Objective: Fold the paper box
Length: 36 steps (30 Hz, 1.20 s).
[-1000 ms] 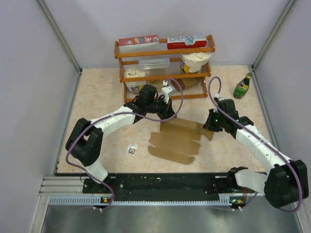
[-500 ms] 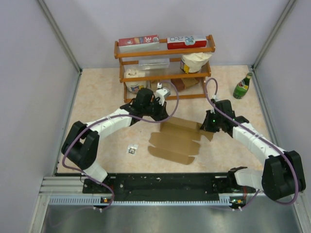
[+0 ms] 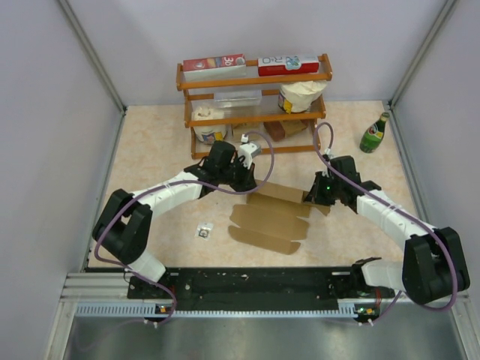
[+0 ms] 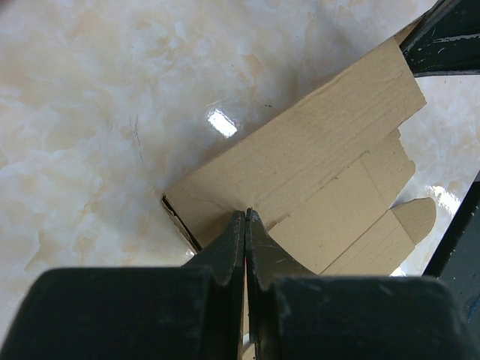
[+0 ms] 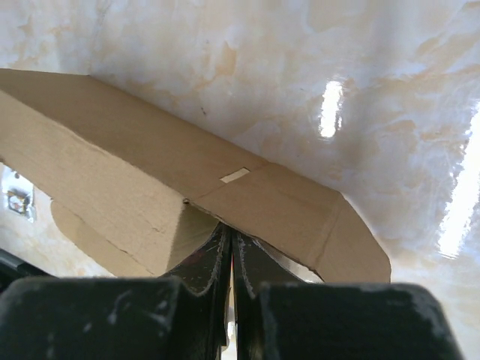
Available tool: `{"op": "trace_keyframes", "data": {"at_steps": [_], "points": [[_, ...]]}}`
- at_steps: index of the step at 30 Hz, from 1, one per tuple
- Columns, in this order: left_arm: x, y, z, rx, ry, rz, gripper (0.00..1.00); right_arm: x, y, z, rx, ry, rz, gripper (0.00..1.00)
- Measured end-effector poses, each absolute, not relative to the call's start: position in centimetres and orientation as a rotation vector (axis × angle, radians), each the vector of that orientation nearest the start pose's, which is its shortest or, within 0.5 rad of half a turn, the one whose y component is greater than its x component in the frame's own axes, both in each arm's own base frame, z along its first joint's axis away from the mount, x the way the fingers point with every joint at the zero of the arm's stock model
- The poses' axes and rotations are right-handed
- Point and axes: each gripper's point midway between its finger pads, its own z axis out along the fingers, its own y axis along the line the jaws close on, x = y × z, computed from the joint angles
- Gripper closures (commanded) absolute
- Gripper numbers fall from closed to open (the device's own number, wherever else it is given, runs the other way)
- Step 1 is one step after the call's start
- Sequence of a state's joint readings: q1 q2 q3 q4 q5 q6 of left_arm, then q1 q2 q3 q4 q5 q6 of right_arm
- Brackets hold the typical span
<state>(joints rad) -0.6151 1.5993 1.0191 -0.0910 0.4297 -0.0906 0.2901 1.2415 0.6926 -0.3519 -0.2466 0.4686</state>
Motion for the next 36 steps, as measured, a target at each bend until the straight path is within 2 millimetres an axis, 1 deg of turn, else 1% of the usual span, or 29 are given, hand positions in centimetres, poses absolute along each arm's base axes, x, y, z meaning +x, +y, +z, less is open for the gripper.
{"op": "trace_keyframes", "data": {"at_steps": [3,12,19,26,32,36], "points": [[30.0,-30.6,11.6,0.83,2.157,-0.855,1.0,26.7,14.8,7.9,0.112,2.517,0.656,1.0],[29.8,-30.5,11.5,0.832,2.162,-0.859,1.0,26.6,16.0,8.1,0.131,2.498,0.773,1.0],[29.6,-30.5,11.2,0.835,2.168,-0.863,1.0,26.3,16.1,7.6,0.201,2.484,0.877,1.0],[29.5,-30.5,11.1,0.832,2.173,-0.868,1.0,26.5,16.1,7.5,0.287,2.434,1.006,1.0],[29.3,-30.3,11.1,0.826,2.174,-0.871,1.0,26.9,17.1,8.3,0.276,2.386,1.116,1.0],[29.0,-30.1,11.2,0.824,2.173,-0.871,1.0,27.4,17.1,8.7,0.291,2.353,1.173,1.0]]}}
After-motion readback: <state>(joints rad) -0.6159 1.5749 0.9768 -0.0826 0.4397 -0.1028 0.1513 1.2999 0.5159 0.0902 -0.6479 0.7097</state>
